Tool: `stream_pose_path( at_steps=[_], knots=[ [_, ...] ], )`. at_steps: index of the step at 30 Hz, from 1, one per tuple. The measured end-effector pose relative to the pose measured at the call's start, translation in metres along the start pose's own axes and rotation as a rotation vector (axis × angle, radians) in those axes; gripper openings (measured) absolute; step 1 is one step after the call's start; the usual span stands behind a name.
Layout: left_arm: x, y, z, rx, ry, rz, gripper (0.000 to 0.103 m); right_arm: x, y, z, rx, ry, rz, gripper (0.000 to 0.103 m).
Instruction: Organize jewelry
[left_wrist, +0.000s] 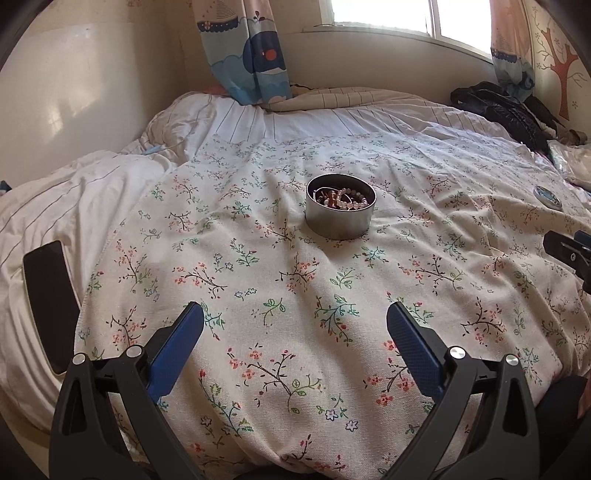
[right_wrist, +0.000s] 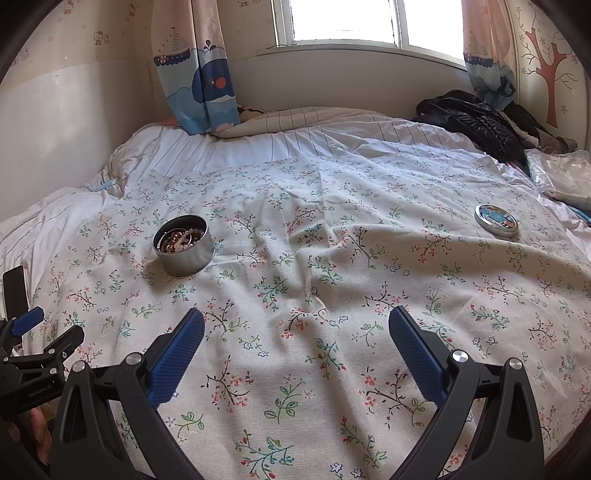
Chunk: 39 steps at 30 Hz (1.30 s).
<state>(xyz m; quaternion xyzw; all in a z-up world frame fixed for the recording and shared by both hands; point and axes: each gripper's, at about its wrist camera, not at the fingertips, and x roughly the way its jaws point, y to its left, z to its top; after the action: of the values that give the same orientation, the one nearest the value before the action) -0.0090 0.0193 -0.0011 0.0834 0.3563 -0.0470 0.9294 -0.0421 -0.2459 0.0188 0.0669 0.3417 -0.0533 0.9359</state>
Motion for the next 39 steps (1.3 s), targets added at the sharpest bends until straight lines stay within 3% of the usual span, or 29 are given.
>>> stream_pose_path(
  at_steps=[11,35,39],
  knots=[
    [0.000,0.009,0.000,-0.041,-0.001,-0.029,0.095,0.000,0.000,0.000,0.000,0.001,0.000,0.096],
    [0.000,0.010,0.000,-0.041,-0.002,-0.028,0.095,-0.001,0.000,-0.001,-0.001,0.002,-0.001,0.096],
    [0.000,0.009,0.000,-0.037,-0.003,0.000,0.095,0.000,0.001,-0.001,-0.002,0.002,-0.002,0.096]
  ],
)
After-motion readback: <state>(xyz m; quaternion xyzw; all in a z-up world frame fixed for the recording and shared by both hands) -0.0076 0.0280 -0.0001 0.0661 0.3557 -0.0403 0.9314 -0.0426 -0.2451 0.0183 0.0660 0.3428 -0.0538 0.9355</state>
